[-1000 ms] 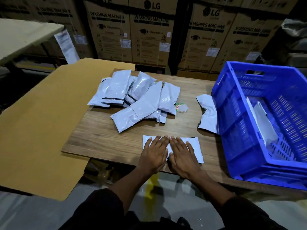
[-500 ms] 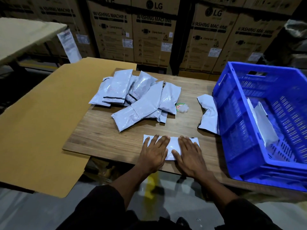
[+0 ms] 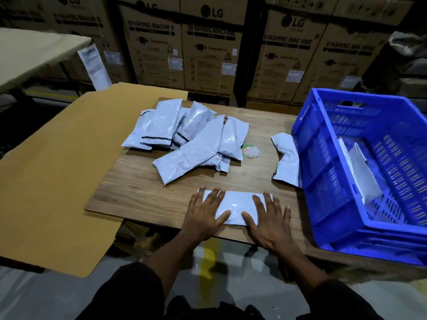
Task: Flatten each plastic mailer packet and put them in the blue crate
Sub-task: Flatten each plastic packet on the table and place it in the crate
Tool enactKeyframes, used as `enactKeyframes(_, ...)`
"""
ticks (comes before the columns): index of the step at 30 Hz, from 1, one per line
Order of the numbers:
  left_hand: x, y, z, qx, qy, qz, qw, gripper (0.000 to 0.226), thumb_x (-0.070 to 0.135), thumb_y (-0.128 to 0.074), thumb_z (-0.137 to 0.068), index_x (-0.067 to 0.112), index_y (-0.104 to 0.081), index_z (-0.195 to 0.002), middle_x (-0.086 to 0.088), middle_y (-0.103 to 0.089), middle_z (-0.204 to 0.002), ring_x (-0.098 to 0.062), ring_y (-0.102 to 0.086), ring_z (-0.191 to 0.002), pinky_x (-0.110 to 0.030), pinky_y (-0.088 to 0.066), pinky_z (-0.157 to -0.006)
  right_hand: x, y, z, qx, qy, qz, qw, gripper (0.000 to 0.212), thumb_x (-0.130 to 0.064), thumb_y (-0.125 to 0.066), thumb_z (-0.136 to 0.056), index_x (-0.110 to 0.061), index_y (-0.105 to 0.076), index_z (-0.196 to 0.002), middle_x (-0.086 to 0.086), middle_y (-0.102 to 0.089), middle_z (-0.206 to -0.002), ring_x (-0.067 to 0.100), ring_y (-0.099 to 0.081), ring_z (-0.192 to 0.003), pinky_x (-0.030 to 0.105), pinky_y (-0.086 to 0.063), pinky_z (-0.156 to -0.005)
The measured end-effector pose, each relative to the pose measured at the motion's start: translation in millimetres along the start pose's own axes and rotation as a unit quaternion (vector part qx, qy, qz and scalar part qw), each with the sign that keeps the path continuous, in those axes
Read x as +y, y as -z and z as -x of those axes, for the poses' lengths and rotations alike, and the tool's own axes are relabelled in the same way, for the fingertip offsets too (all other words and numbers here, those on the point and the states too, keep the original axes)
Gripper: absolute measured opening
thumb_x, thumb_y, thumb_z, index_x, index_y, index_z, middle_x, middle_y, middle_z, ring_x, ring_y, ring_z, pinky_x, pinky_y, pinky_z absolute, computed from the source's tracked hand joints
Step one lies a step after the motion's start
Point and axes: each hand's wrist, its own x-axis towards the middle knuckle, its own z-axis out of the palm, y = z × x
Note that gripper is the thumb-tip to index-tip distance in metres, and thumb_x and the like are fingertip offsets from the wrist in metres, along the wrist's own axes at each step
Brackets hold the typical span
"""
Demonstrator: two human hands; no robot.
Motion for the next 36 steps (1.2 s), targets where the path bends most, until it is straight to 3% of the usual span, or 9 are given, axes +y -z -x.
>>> enactKeyframes(5, 1.2, 1.2, -0.5, -0.036, 0.012, -0.01, 0.999, 0.067, 0.064, -0.033, -0.098, 0.027, -0.041, -0.153, 0.003, -0.042, -0.157, -0.042, -0.03, -0.147, -0.057, -0.028, -0.115, 0.3, 13.4, 1.4, -0.038, -0.002, 0.035, 0.999, 0.079, -0.076, -0.007, -0.092, -0.033, 0.0, -0.158, 0.001, 0.013, -0.166, 0.027, 0.016, -0.151, 0.062, 0.013, -0.114)
enactKeyframes(8, 2.3, 4.1, -1.1, -0.045, 0.005, -0.029, 0.999, 0.066, 0.063, -0.031, -0.098, 0.029, -0.039, -0.154, 0.003, -0.042, -0.157, -0.044, -0.032, -0.145, -0.059, -0.032, -0.113, -10.5, 13.3, -2.9, 0.052, 0.106, 0.09, 0.989, 0.071, -0.06, -0.016, -0.1, -0.019, -0.02, -0.158, 0.002, -0.003, -0.167, 0.028, 0.004, -0.153, 0.061, 0.006, -0.116)
enactKeyframes(11, 0.8, 6.6, -1.2, -0.06, 0.002, -0.052, 0.997, 0.068, 0.062, -0.03, -0.097, 0.03, -0.033, -0.156, 0.004, -0.037, -0.16, -0.045, -0.028, -0.146, -0.06, -0.031, -0.112, -15.3, -2.2, -5.5, 0.04, 0.186, 0.109, 0.976, 0.069, -0.056, -0.013, -0.102, -0.016, -0.023, -0.157, -0.001, -0.014, -0.166, 0.023, -0.001, -0.154, 0.057, 0.001, -0.119)
enactKeyframes(16, 3.6, 10.9, -0.9, -0.118, 0.014, -0.088, 0.989, 0.074, 0.067, -0.011, -0.093, 0.035, -0.012, -0.16, 0.009, -0.014, -0.168, -0.038, -0.008, -0.153, -0.059, -0.009, -0.118, -10.3, -12.5, -2.4, 0.033, 0.186, 0.097, 0.977, 0.067, -0.054, -0.01, -0.103, -0.016, -0.027, -0.156, 0.0, -0.021, -0.165, 0.023, -0.012, -0.153, 0.056, -0.01, -0.12)
enactKeyframes(19, 13.7, 18.4, -5.8, -0.068, 0.006, -0.14, 0.988, 0.07, 0.055, -0.02, -0.099, 0.019, -0.029, -0.158, -0.002, -0.026, -0.165, -0.035, -0.02, -0.152, -0.062, 0.002, -0.117, -11.7, -13.5, -3.3, 0.031, 0.173, 0.091, 0.98, 0.068, -0.054, -0.007, -0.103, -0.017, -0.031, -0.155, 0.0, -0.024, -0.164, 0.023, -0.016, -0.152, 0.056, -0.011, -0.119)
enactKeyframes(23, 36.8, 7.8, -2.8, -0.015, -0.091, -0.115, 0.989, 0.054, 0.028, -0.031, -0.102, -0.004, -0.054, -0.139, -0.02, -0.053, -0.145, -0.032, -0.044, -0.141, -0.056, -0.027, -0.116, -9.9, -15.3, -2.4, 0.038, 0.171, 0.086, 0.981, 0.071, -0.057, -0.001, -0.101, -0.02, -0.025, -0.157, -0.004, -0.018, -0.165, 0.02, -0.009, -0.153, 0.055, -0.009, -0.121)
enactKeyframes(26, 43.1, 1.2, 1.9, -0.024, -0.083, -0.062, 0.994, 0.054, 0.027, -0.025, -0.108, -0.006, -0.056, -0.136, -0.023, -0.055, -0.141, -0.035, -0.049, -0.136, -0.051, -0.045, -0.109, -10.3, -12.4, -1.8, 0.042, 0.177, 0.086, 0.98, 0.073, -0.056, 0.004, -0.1, -0.02, -0.021, -0.158, -0.003, -0.015, -0.166, 0.02, -0.005, -0.153, 0.054, -0.007, -0.12)
enactKeyframes(36, 38.7, 1.2, 6.7, -0.057, -0.056, -0.037, 0.996, 0.062, 0.038, -0.032, -0.1, 0.001, -0.044, -0.148, -0.016, -0.041, -0.156, -0.027, -0.034, -0.147, -0.052, -0.037, -0.115, -9.3, -13.7, 0.5, 0.055, 0.199, 0.079, 0.975, 0.074, -0.055, 0.003, -0.101, -0.013, -0.017, -0.158, 0.002, -0.009, -0.166, 0.021, 0.0, -0.153, 0.054, -0.004, -0.119)
